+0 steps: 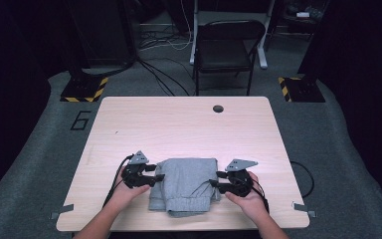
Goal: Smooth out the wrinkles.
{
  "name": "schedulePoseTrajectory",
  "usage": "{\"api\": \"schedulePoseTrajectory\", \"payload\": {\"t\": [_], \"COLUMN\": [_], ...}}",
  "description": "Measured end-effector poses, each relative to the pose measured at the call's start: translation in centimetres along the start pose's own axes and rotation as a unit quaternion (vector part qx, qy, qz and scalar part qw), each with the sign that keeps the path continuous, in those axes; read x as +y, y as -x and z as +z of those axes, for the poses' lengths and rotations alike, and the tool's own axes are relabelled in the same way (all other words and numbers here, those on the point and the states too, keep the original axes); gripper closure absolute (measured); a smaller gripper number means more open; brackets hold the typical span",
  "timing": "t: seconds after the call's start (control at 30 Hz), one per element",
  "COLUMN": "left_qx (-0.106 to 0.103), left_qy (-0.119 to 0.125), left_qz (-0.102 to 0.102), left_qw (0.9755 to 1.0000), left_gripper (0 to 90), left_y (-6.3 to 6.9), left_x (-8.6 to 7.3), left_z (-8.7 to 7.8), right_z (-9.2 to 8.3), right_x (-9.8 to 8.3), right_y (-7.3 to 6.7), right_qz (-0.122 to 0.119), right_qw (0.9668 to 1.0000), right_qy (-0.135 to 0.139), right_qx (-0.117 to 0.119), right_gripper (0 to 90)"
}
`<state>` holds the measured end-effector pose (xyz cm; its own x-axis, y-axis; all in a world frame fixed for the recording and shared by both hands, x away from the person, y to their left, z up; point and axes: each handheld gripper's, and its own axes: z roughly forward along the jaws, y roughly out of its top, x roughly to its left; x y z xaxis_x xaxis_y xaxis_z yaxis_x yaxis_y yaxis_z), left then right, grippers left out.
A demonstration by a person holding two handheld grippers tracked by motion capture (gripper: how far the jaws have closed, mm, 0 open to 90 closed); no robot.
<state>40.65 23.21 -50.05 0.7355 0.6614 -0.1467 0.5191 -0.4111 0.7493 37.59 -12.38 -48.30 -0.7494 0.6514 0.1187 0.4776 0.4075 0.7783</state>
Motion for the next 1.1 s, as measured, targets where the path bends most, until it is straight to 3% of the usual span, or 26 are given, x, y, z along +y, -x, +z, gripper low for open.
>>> {"api": "schedulePoseTrajectory", "payload": {"t": [0.1,0.27,0.43,0.5,0.7,0.8,0.87,0.93,1.03,1.1], "left_qx": [-0.005,0.0,0.006,0.019,0.028,0.025,0.024,0.029,0.032,0.039], "left_qy": [-0.012,-0.03,-0.041,-0.043,-0.041,-0.043,-0.042,-0.039,-0.036,-0.034], "left_qz": [-0.003,0.004,0.02,0.028,0.031,0.034,0.03,0.033,0.019,0.012], "left_qw": [0.9999,0.9996,0.9989,0.9985,0.9983,0.9982,0.9984,0.9983,0.9986,0.9986], "left_gripper": [41.5,41.2,52.4,58.1,69.9,73.4,75.6,77.5,79.7,81.1], "left_y": [-0.2,-0.3,-0.3,-0.1,0.0,-0.1,-0.2,-0.4,-1.0,-1.5], "left_x": [0.0,-0.2,0.3,0.4,0.5,0.6,0.8,1.0,1.5,2.1], "left_z": [1.1,2.1,2.5,2.6,2.8,2.9,3.1,3.3,3.7,4.1], "right_z": [0.6,1.2,1.6,1.9,2.7,2.9,3.1,3.2,3.2,3.4], "right_x": [0.0,-0.3,-0.5,-0.6,-0.7,-0.6,-0.5,-0.4,0.0,0.4], "right_y": [-0.3,-0.2,-0.2,-0.1,-0.3,-0.4,-0.3,-0.2,0.1,0.4], "right_qz": [-0.008,0.0,0.008,0.003,0.006,-0.006,-0.02,-0.018,-0.005,-0.011], "right_qw": [0.9998,0.9995,0.9991,0.9989,0.9981,0.998,0.9977,0.9978,0.9983,0.9985], "right_qy": [-0.016,-0.03,-0.041,-0.046,-0.061,-0.063,-0.065,-0.063,-0.058,-0.052], "right_qx": [0.004,0.009,0.013,0.01,0.005,0.001,0.0,0.001,0.0,-0.012], "right_gripper": [53.5,52.8,53.0,53.4,57.0,60.9,63.9,67.2,72.9,75.2]}}
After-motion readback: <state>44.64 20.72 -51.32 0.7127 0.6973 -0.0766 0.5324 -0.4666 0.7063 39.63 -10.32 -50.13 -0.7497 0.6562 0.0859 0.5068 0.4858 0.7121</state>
